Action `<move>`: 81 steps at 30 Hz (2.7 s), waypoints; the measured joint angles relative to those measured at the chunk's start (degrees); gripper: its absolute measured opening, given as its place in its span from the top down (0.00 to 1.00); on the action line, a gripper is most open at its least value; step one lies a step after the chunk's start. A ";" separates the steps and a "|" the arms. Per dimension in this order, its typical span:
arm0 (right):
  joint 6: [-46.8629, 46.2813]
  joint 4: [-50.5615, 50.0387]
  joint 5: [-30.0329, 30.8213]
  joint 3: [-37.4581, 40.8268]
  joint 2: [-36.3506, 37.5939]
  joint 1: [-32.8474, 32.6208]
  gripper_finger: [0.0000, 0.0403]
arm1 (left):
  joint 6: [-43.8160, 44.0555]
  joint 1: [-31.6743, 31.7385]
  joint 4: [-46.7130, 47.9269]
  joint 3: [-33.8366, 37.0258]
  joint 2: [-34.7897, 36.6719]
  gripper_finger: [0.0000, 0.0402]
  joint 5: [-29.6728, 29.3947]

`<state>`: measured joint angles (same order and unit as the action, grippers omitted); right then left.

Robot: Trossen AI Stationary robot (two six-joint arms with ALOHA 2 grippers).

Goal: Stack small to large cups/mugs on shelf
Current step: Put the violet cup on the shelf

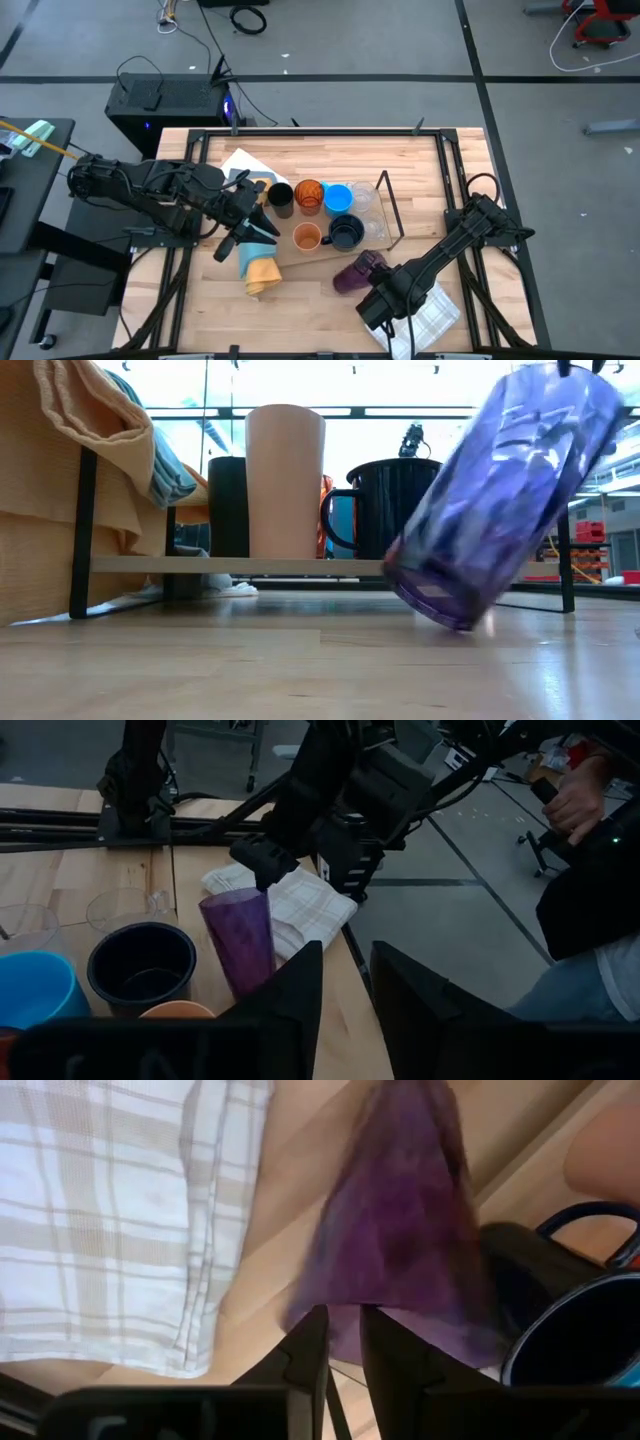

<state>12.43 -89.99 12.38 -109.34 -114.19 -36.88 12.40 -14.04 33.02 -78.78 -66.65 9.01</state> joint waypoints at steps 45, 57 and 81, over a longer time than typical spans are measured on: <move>-124.15 9.47 34.08 2.51 10.64 -14.96 0.93 | -1.05 -0.02 -3.91 -0.02 0.00 0.74 1.75; -16.00 86.12 11.06 2.23 35.91 -11.49 0.97 | -1.03 1.81 -5.83 -0.02 0.00 0.75 1.75; -9.21 45.63 -1.21 8.90 66.14 3.30 0.98 | -5.30 11.99 -24.85 -0.02 -0.11 0.77 -3.43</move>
<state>3.22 -44.36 11.17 -100.44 -48.05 -33.58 7.10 -2.05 8.17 -78.81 -66.76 5.58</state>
